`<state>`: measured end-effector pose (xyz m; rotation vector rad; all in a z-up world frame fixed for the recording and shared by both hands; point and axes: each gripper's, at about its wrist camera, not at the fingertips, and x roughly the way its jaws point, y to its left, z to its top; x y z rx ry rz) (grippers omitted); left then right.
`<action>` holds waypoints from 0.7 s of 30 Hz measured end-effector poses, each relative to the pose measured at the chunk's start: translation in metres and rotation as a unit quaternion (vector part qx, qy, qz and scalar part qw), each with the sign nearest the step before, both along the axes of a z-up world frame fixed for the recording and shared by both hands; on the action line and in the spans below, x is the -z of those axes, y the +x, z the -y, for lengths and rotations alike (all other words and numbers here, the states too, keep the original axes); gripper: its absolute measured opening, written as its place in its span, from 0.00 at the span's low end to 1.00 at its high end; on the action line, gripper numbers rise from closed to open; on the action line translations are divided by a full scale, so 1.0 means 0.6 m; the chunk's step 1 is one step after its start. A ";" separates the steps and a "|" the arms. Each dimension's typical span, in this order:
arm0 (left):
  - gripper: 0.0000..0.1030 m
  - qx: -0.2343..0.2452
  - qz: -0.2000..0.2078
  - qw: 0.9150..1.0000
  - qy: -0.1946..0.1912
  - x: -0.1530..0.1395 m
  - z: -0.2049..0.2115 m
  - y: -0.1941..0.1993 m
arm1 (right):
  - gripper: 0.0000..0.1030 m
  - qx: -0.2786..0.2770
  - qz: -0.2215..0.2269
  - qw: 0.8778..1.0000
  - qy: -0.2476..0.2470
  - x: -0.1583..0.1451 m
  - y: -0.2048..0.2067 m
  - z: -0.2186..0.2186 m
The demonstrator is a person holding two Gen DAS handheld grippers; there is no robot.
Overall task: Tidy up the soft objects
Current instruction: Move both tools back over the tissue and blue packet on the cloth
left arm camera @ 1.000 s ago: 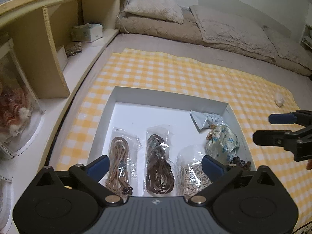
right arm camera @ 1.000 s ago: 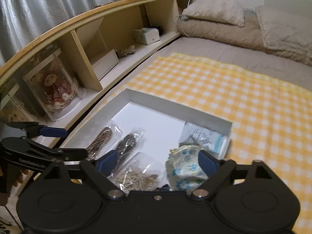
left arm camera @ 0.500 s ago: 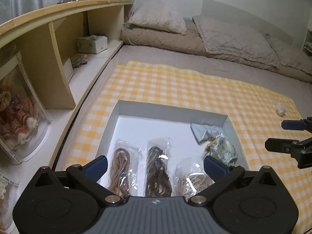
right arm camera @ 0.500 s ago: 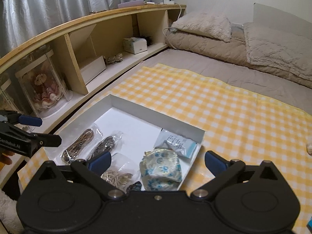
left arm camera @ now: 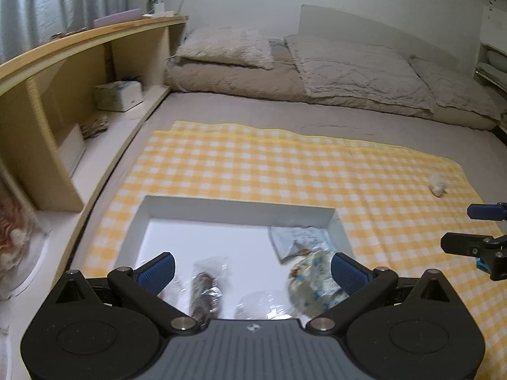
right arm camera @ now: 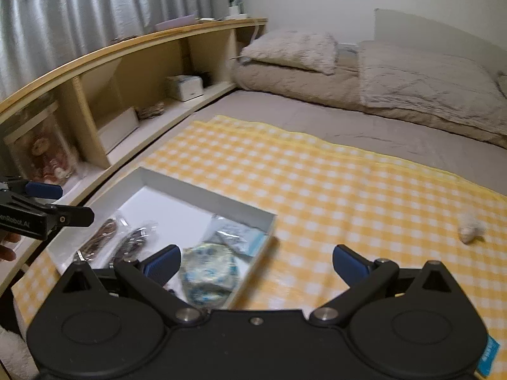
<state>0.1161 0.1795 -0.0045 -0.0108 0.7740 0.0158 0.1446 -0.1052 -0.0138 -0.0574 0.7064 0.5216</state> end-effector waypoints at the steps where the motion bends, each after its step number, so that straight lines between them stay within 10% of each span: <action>1: 1.00 0.003 0.001 1.000 0.000 0.000 0.006 0.004 | 1.00 0.006 0.001 1.000 0.000 -0.001 0.002 0.011; 21: 1.00 0.084 0.038 0.996 -0.020 0.010 0.215 0.097 | 1.00 0.136 0.018 0.991 -0.012 0.005 0.007 0.266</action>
